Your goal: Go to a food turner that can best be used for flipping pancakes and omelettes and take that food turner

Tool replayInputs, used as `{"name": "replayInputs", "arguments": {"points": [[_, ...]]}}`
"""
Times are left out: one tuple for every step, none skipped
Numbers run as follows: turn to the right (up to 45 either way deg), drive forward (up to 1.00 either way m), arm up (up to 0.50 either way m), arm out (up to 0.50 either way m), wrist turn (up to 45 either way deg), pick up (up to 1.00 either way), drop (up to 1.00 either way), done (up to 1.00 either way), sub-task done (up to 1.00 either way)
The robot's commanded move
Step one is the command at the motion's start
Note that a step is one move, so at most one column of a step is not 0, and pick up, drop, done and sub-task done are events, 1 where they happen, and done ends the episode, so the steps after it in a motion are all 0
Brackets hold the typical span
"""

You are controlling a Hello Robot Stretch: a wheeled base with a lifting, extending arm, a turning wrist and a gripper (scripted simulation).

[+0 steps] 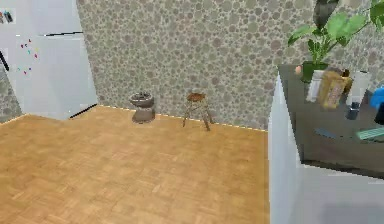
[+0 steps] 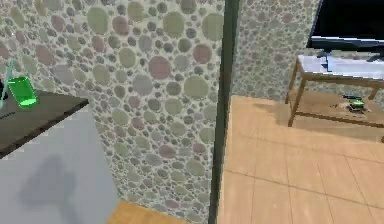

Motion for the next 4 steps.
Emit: {"name": "replayInputs", "arguments": {"points": [[45.0,0.00,0.00,0.00,0.0,0.00,0.00,0.00,0.00],[6.0,0.00,0.00,0.00,0.0,0.00,0.00,0.00,0.00],[0.0,0.70,0.00,0.00,0.0,0.00,0.00,0.00,0.00],[-45.0,0.00,0.00,0.00,0.0,0.00,0.00,0.00,0.00]]}}
